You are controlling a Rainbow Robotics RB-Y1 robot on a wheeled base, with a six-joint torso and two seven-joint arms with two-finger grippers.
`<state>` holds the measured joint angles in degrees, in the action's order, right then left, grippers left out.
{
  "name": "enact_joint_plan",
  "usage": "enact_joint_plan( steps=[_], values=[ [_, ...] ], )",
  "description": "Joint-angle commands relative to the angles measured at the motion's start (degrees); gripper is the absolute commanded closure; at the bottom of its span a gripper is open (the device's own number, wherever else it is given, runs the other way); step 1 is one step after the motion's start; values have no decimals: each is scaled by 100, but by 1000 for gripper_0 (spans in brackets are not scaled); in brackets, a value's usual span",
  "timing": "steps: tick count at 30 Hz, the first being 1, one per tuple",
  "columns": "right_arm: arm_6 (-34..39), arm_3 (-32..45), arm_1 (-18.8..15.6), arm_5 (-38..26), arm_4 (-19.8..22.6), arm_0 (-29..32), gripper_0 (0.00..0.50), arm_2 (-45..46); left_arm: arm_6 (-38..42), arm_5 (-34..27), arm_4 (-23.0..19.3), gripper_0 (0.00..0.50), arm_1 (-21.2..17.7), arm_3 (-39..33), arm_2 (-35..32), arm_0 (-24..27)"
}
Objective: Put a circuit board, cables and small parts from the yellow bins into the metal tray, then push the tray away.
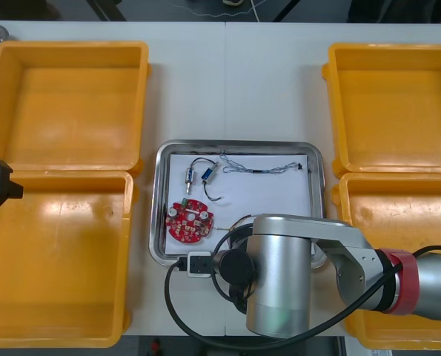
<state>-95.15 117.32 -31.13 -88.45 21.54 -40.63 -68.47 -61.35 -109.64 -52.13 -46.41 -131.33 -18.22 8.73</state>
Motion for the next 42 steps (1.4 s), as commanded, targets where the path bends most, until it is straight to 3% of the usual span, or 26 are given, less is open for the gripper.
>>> enact_joint_plan(
  steps=[1,4,16,37,42],
  values=[
    [190,37,90,-5,-54,-155,421,-105,-299,-36,-43,0,-237,-165,-164,-99],
    [199,37,90,-14,-159,-147,461,-114,-299,-36,-43,0,-237,-165,-164,-99],
    [190,37,63,-5,-599,-190,471,-140,-299,-36,-43,0,-237,-165,-164,-99],
    [137,-649,169,12,-572,-1272,473,-307,-299,-36,-43,0,-237,-165,-164,-99],
    [146,-939,274,12,-326,-1649,472,-307,-299,-36,-43,0,-237,-165,-164,-99]
  ],
)
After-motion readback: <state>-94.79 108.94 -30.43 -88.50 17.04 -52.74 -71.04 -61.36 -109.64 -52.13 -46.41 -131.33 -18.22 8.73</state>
